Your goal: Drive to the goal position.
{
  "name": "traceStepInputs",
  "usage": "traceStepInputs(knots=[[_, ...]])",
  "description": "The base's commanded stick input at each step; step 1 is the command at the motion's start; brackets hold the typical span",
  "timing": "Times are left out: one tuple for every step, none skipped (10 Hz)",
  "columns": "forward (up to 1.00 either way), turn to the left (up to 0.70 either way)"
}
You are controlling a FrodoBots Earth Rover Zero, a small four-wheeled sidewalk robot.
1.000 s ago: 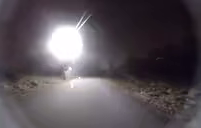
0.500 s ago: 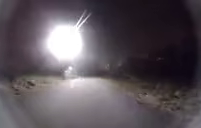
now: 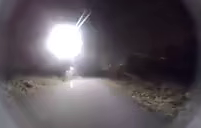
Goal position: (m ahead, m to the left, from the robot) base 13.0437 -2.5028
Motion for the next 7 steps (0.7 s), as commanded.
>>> traceStepInputs(knots=[[0.70, 0.25], [0.70, 0.25], [0.70, 0.21], [0.75, 0.16], [0.85, 0.15], [0.91, 0.16], [1.00, 0.19]])
